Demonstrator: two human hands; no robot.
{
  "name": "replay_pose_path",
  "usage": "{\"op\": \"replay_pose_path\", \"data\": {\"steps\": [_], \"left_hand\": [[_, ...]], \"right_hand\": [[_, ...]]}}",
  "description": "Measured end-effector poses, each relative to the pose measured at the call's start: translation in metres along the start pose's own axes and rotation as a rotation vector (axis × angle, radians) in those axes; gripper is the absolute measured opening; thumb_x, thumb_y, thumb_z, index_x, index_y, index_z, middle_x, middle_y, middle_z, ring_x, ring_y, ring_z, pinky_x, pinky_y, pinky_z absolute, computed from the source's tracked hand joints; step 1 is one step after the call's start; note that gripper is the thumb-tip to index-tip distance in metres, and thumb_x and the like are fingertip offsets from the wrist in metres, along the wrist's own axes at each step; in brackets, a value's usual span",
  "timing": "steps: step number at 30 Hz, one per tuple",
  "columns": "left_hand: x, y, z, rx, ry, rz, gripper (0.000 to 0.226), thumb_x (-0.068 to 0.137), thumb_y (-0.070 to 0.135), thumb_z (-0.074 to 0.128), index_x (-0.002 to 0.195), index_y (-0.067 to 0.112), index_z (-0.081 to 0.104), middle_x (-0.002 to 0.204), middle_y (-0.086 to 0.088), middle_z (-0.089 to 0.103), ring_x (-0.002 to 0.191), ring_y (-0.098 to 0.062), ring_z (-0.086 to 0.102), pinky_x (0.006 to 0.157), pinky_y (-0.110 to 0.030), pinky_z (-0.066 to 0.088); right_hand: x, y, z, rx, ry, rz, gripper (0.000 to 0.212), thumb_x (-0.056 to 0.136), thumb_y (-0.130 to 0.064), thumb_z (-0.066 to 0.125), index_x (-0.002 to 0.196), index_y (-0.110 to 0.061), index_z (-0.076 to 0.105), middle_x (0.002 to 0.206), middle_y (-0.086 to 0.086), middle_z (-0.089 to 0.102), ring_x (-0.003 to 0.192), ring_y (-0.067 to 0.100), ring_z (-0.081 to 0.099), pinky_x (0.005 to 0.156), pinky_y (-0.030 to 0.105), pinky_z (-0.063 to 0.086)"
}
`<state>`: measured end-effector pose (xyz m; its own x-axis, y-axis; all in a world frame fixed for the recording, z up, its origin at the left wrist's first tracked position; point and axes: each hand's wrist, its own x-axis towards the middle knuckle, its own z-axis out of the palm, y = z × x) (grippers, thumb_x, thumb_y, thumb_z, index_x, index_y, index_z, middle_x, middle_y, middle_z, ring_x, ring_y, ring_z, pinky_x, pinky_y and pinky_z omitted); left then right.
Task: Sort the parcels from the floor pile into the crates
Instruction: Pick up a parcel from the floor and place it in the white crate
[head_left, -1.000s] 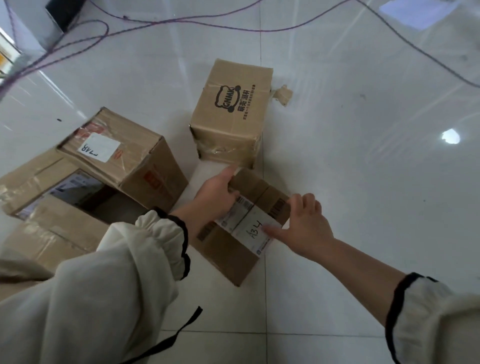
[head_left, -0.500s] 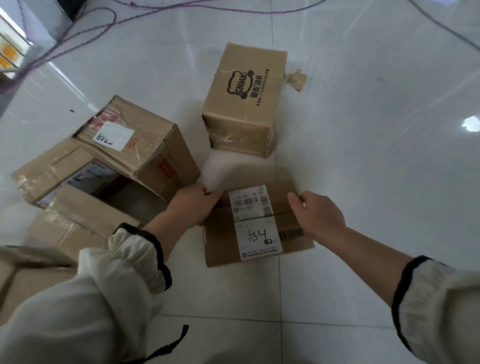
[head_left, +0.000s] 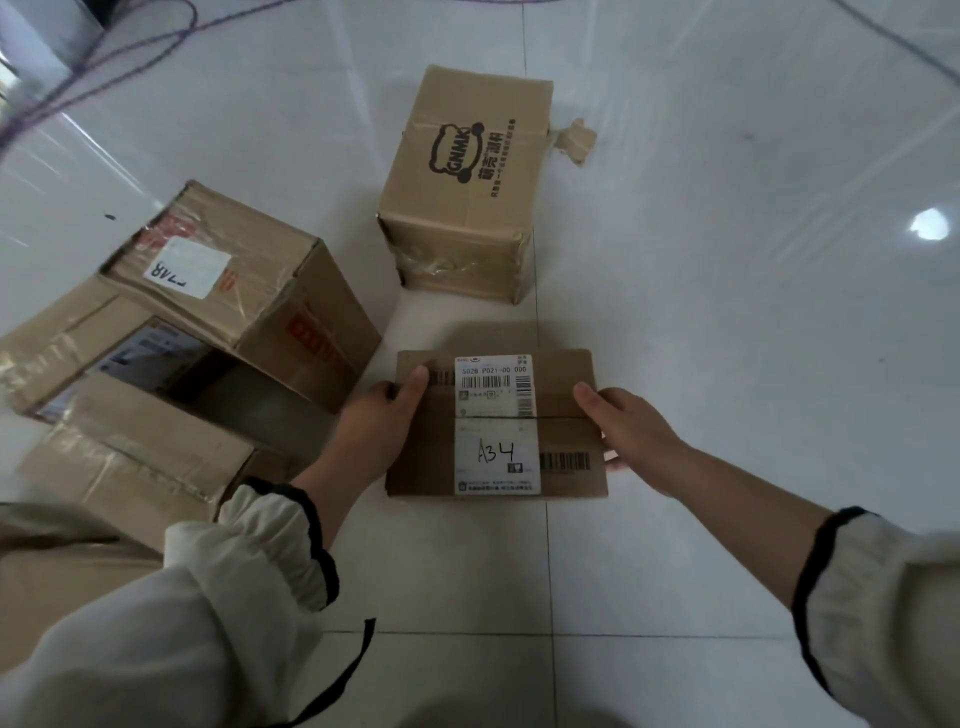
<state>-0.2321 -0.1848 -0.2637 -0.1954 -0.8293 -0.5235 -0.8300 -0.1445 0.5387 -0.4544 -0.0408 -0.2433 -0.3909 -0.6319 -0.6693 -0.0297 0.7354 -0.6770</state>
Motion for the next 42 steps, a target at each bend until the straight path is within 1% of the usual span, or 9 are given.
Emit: {"op": "replay_pose_path", "data": {"steps": [4, 9, 13, 19, 27, 32, 35, 37, 42], "left_hand": [[0.001, -0.008, 0.006, -0.091, 0.039, -0.002, 0.061, 0.081, 0.077, 0.035, 0.091, 0.022, 0.06, 0.086, 0.0, 0.061, 0.081, -0.02, 0.058, 0.076, -0.034, 0.046], [0.003, -0.01, 0.005, -0.15, 0.059, 0.002, 0.057, 0.08, 0.074, 0.041, 0.077, 0.021, 0.06, 0.082, 0.002, 0.063, 0.079, -0.019, 0.06, 0.073, -0.033, 0.05], [-0.008, 0.014, -0.008, -0.166, 0.042, -0.004, 0.049, 0.082, 0.072, 0.042, 0.071, 0.025, 0.055, 0.08, 0.005, 0.06, 0.077, -0.015, 0.059, 0.068, -0.029, 0.045], [-0.06, 0.086, -0.073, -0.207, 0.028, 0.057, 0.047, 0.08, 0.073, 0.04, 0.072, 0.03, 0.057, 0.08, 0.007, 0.065, 0.075, -0.012, 0.064, 0.061, -0.025, 0.05], [-0.198, 0.248, -0.227, -0.217, 0.069, 0.173, 0.039, 0.088, 0.065, 0.041, 0.077, 0.032, 0.057, 0.074, 0.017, 0.056, 0.07, -0.001, 0.052, 0.055, -0.021, 0.038], [-0.333, 0.363, -0.34, -0.188, -0.033, 0.218, 0.045, 0.089, 0.065, 0.036, 0.088, 0.029, 0.062, 0.08, 0.009, 0.062, 0.079, -0.016, 0.061, 0.068, -0.031, 0.049], [-0.402, 0.419, -0.394, -0.161, -0.087, 0.252, 0.049, 0.088, 0.068, 0.033, 0.073, 0.028, 0.057, 0.078, 0.005, 0.064, 0.074, -0.014, 0.061, 0.058, -0.025, 0.046], [-0.437, 0.446, -0.42, -0.142, -0.095, 0.307, 0.047, 0.089, 0.067, 0.032, 0.072, 0.03, 0.055, 0.076, 0.003, 0.063, 0.071, -0.014, 0.06, 0.055, -0.024, 0.044], [-0.496, 0.477, -0.451, -0.083, -0.124, 0.419, 0.049, 0.087, 0.068, 0.034, 0.072, 0.026, 0.057, 0.083, 0.0, 0.065, 0.081, -0.024, 0.063, 0.076, -0.039, 0.054]], "right_hand": [[0.001, 0.005, 0.003, 0.065, -0.006, -0.015, 0.045, 0.089, -0.057, 0.045, 0.109, -0.018, 0.054, 0.1, 0.002, 0.065, 0.086, 0.016, 0.064, 0.063, 0.031, 0.053], [0.005, 0.009, 0.008, 0.05, 0.038, -0.042, 0.049, 0.087, -0.06, 0.043, 0.104, -0.017, 0.059, 0.099, 0.004, 0.067, 0.092, 0.023, 0.065, 0.083, 0.046, 0.055], [-0.005, -0.011, 0.001, 0.1, 0.063, 0.013, 0.039, 0.088, -0.059, 0.046, 0.087, -0.024, 0.063, 0.098, 0.004, 0.069, 0.091, 0.023, 0.065, 0.086, 0.041, 0.053], [-0.069, -0.083, -0.037, 0.26, 0.126, 0.081, 0.039, 0.089, -0.059, 0.046, 0.083, -0.025, 0.064, 0.088, -0.003, 0.069, 0.083, 0.014, 0.064, 0.069, 0.028, 0.047], [-0.257, -0.255, -0.147, 0.296, 0.141, 0.01, 0.034, 0.093, -0.033, 0.049, 0.103, -0.006, 0.065, 0.098, 0.008, 0.072, 0.094, 0.025, 0.067, 0.089, 0.044, 0.051], [-0.435, -0.365, -0.216, 0.303, 0.166, -0.012, 0.017, 0.093, -0.02, 0.048, 0.1, -0.021, 0.064, 0.098, 0.003, 0.071, 0.09, 0.018, 0.067, 0.077, 0.035, 0.053], [-0.528, -0.414, -0.247, 0.302, 0.214, -0.023, 0.02, 0.093, -0.018, 0.049, 0.111, -0.018, 0.059, 0.1, 0.001, 0.068, 0.095, 0.018, 0.064, 0.08, 0.035, 0.052], [-0.575, -0.435, -0.26, 0.309, 0.249, -0.037, 0.021, 0.093, -0.019, 0.049, 0.113, -0.019, 0.057, 0.099, -0.002, 0.066, 0.094, 0.014, 0.062, 0.072, 0.029, 0.048], [-0.664, -0.452, -0.264, 0.369, 0.436, -0.044, 0.019, 0.092, -0.022, 0.051, 0.111, -0.02, 0.056, 0.095, -0.003, 0.064, 0.086, 0.011, 0.058, 0.064, 0.023, 0.041]]}}
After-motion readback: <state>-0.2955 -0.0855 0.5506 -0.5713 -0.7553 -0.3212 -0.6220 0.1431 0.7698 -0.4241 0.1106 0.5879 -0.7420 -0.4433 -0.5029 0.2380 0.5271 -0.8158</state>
